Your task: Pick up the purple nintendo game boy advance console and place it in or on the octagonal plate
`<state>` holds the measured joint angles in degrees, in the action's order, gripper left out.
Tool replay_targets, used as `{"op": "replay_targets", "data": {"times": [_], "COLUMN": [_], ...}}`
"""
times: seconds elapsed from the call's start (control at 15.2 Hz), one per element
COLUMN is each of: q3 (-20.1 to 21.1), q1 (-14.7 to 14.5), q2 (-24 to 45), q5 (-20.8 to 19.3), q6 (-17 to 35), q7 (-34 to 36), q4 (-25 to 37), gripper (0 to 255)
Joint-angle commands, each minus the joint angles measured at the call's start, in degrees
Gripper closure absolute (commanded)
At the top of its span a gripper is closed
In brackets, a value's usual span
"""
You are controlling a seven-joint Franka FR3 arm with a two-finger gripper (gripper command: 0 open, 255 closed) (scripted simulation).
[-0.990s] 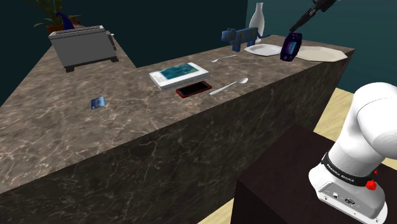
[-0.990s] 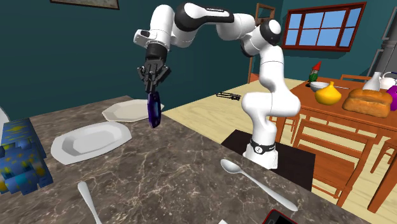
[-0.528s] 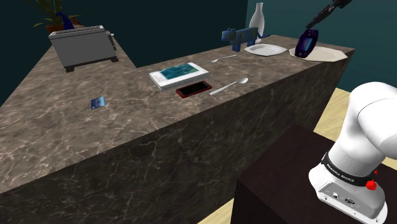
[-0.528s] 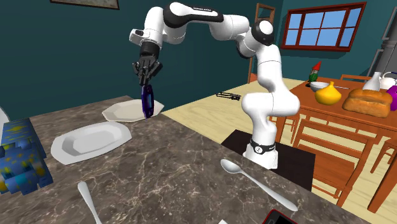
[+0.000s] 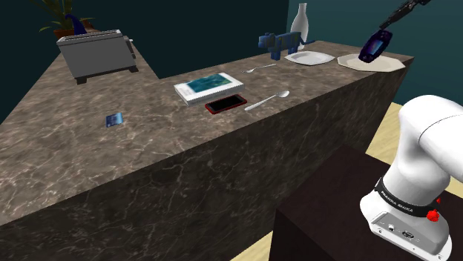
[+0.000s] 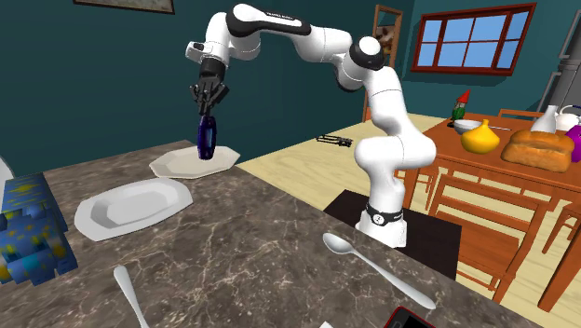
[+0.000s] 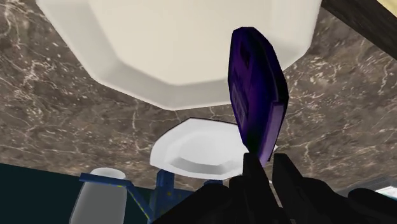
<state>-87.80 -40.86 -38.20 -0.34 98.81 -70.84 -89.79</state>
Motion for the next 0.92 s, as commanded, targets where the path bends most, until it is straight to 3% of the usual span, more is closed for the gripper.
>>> {"op": "replay_targets", "data": {"times": [0.0,0.26,0.86], "q3": [-4.5,-12.2,-12.3], "q1": [-5.1,-15.6,-11.4], "q2": [-1.6,-6.4,-6.6], "q5": [-1.5,-5.5,-5.1], "q6": [-3.2,-11.2,-4.5], "q7": [-0.7,-2.1,-4.7], "q4": [6.3,21.9,12.6], "gripper": [255,255,255]}}
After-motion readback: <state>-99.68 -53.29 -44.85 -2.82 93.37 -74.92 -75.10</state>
